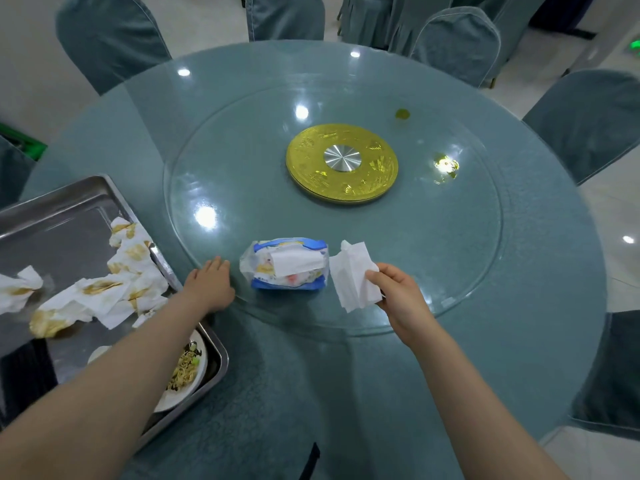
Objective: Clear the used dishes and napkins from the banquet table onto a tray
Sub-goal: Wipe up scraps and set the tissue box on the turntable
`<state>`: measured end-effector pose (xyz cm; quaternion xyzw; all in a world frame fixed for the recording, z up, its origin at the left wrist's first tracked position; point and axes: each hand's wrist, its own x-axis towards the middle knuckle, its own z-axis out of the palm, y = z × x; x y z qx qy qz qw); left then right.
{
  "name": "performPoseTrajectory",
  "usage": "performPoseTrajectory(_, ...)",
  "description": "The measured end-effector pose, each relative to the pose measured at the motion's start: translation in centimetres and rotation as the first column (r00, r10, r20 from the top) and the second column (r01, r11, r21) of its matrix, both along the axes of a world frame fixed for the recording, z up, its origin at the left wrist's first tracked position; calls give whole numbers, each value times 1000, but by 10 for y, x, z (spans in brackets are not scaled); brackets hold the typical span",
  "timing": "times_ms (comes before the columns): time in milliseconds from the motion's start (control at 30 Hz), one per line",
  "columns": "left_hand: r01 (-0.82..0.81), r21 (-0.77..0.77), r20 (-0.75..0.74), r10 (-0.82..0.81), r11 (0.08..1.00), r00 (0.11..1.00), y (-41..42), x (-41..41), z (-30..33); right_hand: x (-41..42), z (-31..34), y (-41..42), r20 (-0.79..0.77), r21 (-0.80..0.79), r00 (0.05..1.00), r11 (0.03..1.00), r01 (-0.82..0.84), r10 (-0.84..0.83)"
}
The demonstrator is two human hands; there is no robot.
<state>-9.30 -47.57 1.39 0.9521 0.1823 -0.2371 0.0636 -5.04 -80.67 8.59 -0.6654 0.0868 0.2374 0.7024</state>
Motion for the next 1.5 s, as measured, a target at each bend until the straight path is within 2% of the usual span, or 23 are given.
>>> performPoseTrajectory(67, -88, -33, 76, 90, 996, 993, 6, 10, 13, -1, 0, 0, 10, -8, 1000, 1000, 0, 0)
performPoseTrajectory(133, -102, -94, 300, 126, 990, 945, -1, 12, 23, -1, 0, 0, 15, -7, 1000, 1000, 9, -9)
performPoseTrajectory(200, -29, -187, 578, 134, 982, 805, -23, 3, 35, -2, 0, 1, 15, 0, 1000, 1000, 17, -17)
performPoseTrajectory(267, 108, -298, 689, 136, 948, 712, -52, -7, 47, -3, -1, 3, 19, 7, 1000, 1000, 2, -2)
performPoseTrajectory(333, 187, -501, 629, 206, 845, 750, -83, -15, 53, -5, 0, 8, 23, 9, 999, 1000, -25, 24)
performPoseTrajectory(400, 145, -701, 466, 295, 698, 834, -110, -22, 52, -8, 0, 14, 36, -5, 997, 998, -65, 65)
performPoseTrajectory(433, 97, -783, 369, 335, 614, 867, -121, -23, 52, -10, 0, 17, 51, -25, 994, 995, -98, 99)
performPoseTrajectory(500, 29, -924, 192, 395, 382, 898, -135, -26, 48, -15, -2, 22, 79, -77, 981, 982, -174, 180)
performPoseTrajectory(600, -45, -997, -11, 459, 62, 888, -140, -28, 41, -19, -9, 24, 82, -123, 967, 965, -231, 242)
performPoseTrajectory(667, -75, -995, -101, 495, -73, 863, -138, -29, 41, -20, -12, 25, 72, -122, 970, 968, -221, 230)
performPoseTrajectory(700, -77, -993, -111, 507, -88, 855, -136, -29, 39, -20, -15, 25, 64, -126, 974, 970, -209, 219)
performPoseTrajectory(867, -86, -992, -122, 573, -90, 810, -131, -30, 38, -26, -21, 28, 34, -156, 983, 973, -170, 178)
performPoseTrajectory(933, -98, -994, -112, 593, -56, 797, -132, -29, 37, -29, -21, 30, 25, -162, 985, 973, -165, 171)
performPoseTrajectory(1100, -93, -996, -71, 596, 6, 800, -133, -28, 38, -29, -27, 34, -43, -28, 984, 984, -176, 175)
performPoseTrajectory(1167, -83, -996, -45, 582, 39, 812, -132, -26, 37, -29, -28, 33, -38, -22, 978, 979, -205, 204)
performPoseTrajectory(1367, -20, -935, 166, 489, 354, 856, -125, -19, 21, -24, -33, 28, 52, -211, 981, 962, -174, 189)
performPoseTrajectory(1500, -27, -781, 262, 365, 624, 893, -120, -14, 6, -14, -34, 19, 98, -363, 985, 927, -95, 139)
